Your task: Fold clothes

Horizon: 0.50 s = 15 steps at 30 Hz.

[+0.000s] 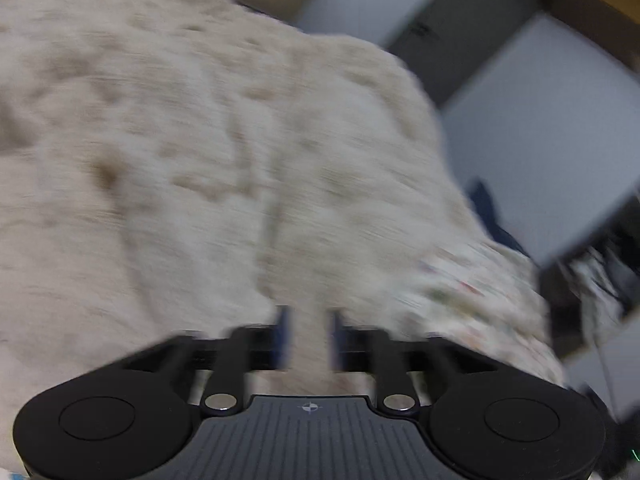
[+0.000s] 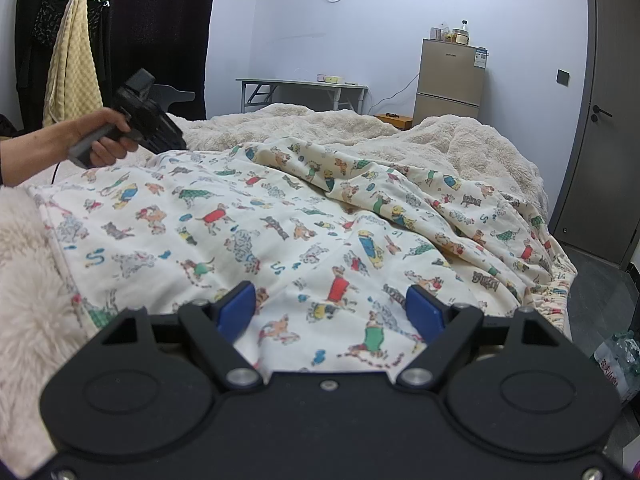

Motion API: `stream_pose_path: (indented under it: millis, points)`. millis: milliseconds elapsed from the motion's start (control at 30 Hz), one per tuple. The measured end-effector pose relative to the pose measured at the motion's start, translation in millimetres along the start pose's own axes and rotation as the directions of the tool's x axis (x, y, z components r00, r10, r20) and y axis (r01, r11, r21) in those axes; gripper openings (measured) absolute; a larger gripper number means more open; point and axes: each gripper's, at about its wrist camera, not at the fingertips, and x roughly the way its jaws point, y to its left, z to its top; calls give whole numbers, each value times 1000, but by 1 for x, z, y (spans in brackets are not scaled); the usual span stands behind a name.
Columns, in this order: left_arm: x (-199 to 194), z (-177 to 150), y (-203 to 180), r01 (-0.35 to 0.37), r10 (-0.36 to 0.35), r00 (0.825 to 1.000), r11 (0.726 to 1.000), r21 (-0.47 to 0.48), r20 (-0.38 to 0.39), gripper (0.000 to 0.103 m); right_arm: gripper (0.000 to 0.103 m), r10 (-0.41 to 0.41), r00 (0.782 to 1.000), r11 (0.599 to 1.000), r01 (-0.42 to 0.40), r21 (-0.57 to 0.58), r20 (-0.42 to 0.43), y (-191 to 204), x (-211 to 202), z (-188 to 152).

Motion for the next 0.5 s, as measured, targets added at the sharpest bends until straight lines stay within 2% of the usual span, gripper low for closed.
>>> stream_pose_path:
  millis: [167,233,300,333,367,400,467,500]
  points:
    - [-7,6,-18,136,-136,991,991,12,-1,56,81,-1,1000,1000,1,0,0,0,0,0]
    - [-2,10,-28,147,-147,989,989,10,-15,56,81,-1,1000,1000,1,0,0,0,-1,0]
    - [5,10,-33,110,-108,993,993,32,-48,52,81,-2,1000,1000,2,-1,1,0,-1,0]
    - [10,8,-34,87,-84,994,995,43,-68,44,81,-2,1000,1000,2,-1,1,0,-1,0]
    - [18,7,-35,41,-34,994,997,69,-102,22,81,-2,1000,1000,2,0,1,0,-1,0]
    - [23,5,-36,2,10,992,995,96,-123,11,81,-1,1000,1000,1,0,0,0,-1,0]
    - [25,7,-42,-96,115,988,980,172,-103,0,81,-2,1000,1000,2,0,0,0,-1,0]
    - [21,11,-45,-145,161,985,970,196,-69,0,81,-2,1000,1000,2,0,0,1,-1,0]
